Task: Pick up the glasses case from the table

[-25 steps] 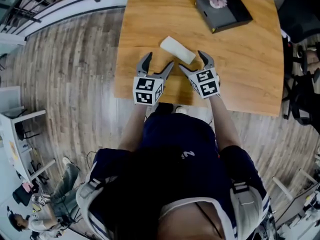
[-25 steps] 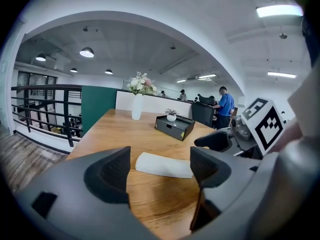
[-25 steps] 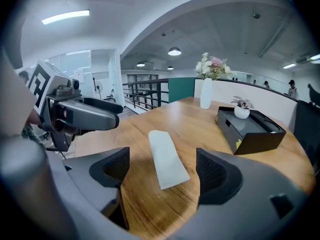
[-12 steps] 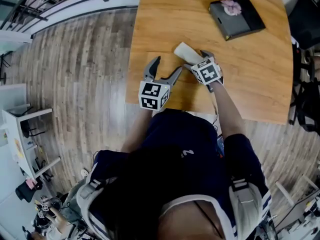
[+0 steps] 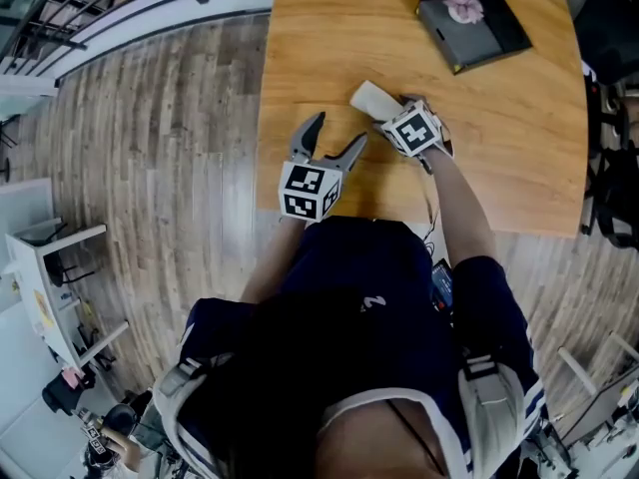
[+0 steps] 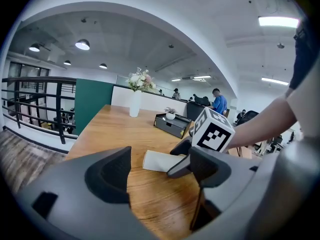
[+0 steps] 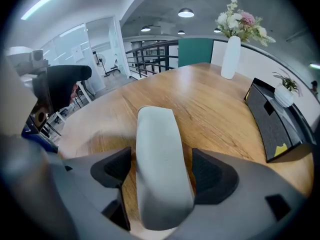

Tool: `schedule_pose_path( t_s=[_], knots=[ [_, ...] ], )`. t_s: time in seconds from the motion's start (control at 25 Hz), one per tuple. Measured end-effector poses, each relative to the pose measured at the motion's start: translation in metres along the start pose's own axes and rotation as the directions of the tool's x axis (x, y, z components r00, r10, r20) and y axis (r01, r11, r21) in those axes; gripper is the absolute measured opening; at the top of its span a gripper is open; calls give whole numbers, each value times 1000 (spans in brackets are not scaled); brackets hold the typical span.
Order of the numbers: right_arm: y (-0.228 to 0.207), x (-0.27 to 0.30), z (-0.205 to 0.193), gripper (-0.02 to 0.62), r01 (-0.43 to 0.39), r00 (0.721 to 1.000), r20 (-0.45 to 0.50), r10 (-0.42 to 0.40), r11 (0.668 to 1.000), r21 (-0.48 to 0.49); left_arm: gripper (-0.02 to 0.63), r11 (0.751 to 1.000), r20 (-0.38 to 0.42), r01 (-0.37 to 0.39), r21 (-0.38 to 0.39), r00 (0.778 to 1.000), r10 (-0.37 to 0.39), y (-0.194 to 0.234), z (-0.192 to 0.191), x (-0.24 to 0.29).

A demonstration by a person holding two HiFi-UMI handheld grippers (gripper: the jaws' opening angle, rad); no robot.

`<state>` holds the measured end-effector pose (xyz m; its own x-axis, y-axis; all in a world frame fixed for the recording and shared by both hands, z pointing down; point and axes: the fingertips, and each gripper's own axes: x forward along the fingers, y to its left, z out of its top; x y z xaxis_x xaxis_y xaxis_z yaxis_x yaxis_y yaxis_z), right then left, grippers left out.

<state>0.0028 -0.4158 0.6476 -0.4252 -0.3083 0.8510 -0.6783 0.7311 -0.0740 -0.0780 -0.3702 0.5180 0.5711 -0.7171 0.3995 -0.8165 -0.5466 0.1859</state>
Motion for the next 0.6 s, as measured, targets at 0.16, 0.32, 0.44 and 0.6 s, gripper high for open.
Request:
schedule_pose_path(
  t_s=[0.16,0.32,0.44,0.6],
  knots=[
    [2,-1,-1,307,-2,999,-48,2,1000,-4,356,1000,-3,22,4,1000,-22,1,-2,-1],
    [4,0,-5,302,10,998,-55,-10,1000,-10,356,1000,1,27,11,1000,-27,6,-2,-2],
    [4,-1,-3,301,10,999,-43,-10,1000,-16,356,1000,6,22,14,1000,-22,11,-1,-4],
    [6,-6,-2,301,58,998,-20,-60,996,-73,356,1000,9,12,12,1000,-12,17,-2,-11]
  ],
)
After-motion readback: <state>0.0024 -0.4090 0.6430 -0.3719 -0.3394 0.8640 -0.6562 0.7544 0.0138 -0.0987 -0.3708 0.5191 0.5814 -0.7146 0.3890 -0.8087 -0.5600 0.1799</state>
